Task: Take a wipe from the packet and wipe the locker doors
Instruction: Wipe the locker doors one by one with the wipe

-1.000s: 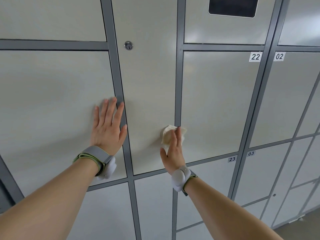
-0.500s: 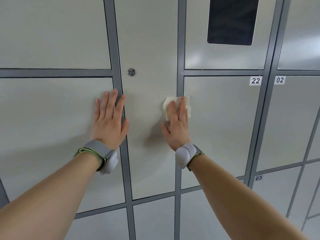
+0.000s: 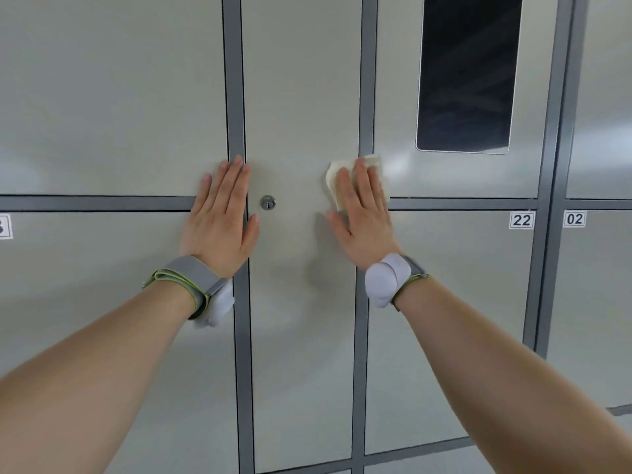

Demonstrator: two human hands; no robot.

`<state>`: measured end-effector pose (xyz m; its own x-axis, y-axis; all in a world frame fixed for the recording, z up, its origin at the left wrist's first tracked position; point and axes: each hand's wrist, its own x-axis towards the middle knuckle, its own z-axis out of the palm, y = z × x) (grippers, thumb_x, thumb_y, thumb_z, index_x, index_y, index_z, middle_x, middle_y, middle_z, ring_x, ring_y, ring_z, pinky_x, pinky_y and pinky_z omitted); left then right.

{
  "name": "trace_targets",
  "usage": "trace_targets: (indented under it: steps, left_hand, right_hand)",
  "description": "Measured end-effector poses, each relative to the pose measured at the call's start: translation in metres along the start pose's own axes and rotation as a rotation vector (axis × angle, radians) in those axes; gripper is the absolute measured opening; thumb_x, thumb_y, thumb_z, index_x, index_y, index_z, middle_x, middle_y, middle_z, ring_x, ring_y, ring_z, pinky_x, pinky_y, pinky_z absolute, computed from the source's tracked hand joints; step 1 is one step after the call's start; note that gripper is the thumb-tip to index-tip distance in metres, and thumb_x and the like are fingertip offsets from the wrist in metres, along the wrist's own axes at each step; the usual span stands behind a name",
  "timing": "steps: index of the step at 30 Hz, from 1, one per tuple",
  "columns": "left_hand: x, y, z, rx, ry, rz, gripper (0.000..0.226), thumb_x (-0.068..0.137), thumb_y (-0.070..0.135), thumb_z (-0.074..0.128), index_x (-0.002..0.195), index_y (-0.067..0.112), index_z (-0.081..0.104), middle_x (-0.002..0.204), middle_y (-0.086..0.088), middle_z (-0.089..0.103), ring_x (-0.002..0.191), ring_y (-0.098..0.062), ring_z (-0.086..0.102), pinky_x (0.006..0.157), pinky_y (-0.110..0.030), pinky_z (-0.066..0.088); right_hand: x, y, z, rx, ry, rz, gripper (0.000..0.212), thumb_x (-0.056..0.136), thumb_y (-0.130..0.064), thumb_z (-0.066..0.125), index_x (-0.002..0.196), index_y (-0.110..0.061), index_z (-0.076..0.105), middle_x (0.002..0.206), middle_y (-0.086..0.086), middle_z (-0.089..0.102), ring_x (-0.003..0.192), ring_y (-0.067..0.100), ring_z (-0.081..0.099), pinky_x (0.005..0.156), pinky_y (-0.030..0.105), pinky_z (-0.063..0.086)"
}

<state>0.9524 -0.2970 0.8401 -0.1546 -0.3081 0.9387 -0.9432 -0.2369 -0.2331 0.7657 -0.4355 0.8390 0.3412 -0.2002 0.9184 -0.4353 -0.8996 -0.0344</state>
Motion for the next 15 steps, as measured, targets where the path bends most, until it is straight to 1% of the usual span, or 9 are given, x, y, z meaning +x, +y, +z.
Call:
trace_targets:
  steps: [2, 5, 8, 11, 13, 15]
  left_hand:
    - [0.017, -0.006, -0.001, 0.023, 0.016, -0.012, 0.063, 0.091, 0.028, 0.033, 0.144, -0.006, 0.027, 0.151, -0.02, 0.027, 0.141, -0.033, 0.022, 0.117, -0.032, 0.0]
    - [0.044, -0.017, -0.003, 0.064, 0.051, -0.012, 0.063, 0.09, 0.029, 0.033, 0.143, -0.006, 0.028, 0.151, -0.02, 0.028, 0.141, -0.034, 0.023, 0.117, -0.032, 0.0]
    - [0.067, -0.026, -0.006, 0.096, 0.08, 0.002, 0.063, 0.089, 0.027, 0.033, 0.143, -0.005, 0.03, 0.151, -0.02, 0.028, 0.14, -0.034, 0.024, 0.117, -0.031, -0.001]
    - [0.077, -0.034, -0.004, 0.133, 0.089, 0.026, 0.061, 0.089, 0.027, 0.032, 0.141, -0.005, 0.033, 0.15, -0.02, 0.03, 0.139, -0.035, 0.026, 0.117, -0.034, 0.002]
    - [0.079, -0.037, -0.001, 0.164, 0.094, 0.027, 0.061, 0.09, 0.027, 0.031, 0.142, -0.005, 0.032, 0.151, -0.019, 0.029, 0.14, -0.033, 0.024, 0.118, -0.035, 0.003]
    - [0.08, -0.036, 0.001, 0.173, 0.112, 0.029, 0.06, 0.091, 0.027, 0.03, 0.142, -0.004, 0.032, 0.151, -0.018, 0.029, 0.14, -0.033, 0.023, 0.118, -0.035, 0.004]
  right_hand:
    - [0.026, 0.0, -0.009, -0.003, 0.01, 0.0, 0.076, 0.086, -0.053, 0.018, 0.149, -0.011, 0.019, 0.158, 0.014, 0.004, 0.145, 0.034, -0.003, 0.118, 0.039, 0.002]
    - [0.049, -0.003, -0.015, -0.016, 0.043, -0.004, 0.078, 0.085, -0.056, 0.013, 0.15, -0.014, 0.015, 0.158, 0.012, 0.0, 0.145, 0.032, -0.006, 0.118, 0.036, 0.0]
    - [0.049, -0.001, -0.014, -0.042, 0.041, -0.054, 0.073, 0.088, -0.055, 0.015, 0.15, -0.017, 0.015, 0.158, 0.011, -0.002, 0.146, 0.03, -0.007, 0.115, 0.028, -0.009]
    - [0.047, 0.008, -0.017, -0.06, 0.013, -0.12, 0.069, 0.089, -0.052, 0.015, 0.15, -0.02, 0.017, 0.158, 0.01, -0.003, 0.146, 0.028, -0.008, 0.111, 0.018, -0.019]
    - [0.055, 0.011, -0.021, -0.076, 0.025, -0.142, 0.069, 0.089, -0.053, 0.014, 0.15, -0.022, 0.018, 0.159, 0.009, -0.002, 0.146, 0.026, -0.007, 0.11, 0.017, -0.019]
    - [0.07, 0.009, -0.025, -0.076, 0.038, -0.136, 0.072, 0.087, -0.055, 0.012, 0.15, -0.022, 0.018, 0.159, 0.008, -0.001, 0.146, 0.026, -0.006, 0.111, 0.019, -0.017]
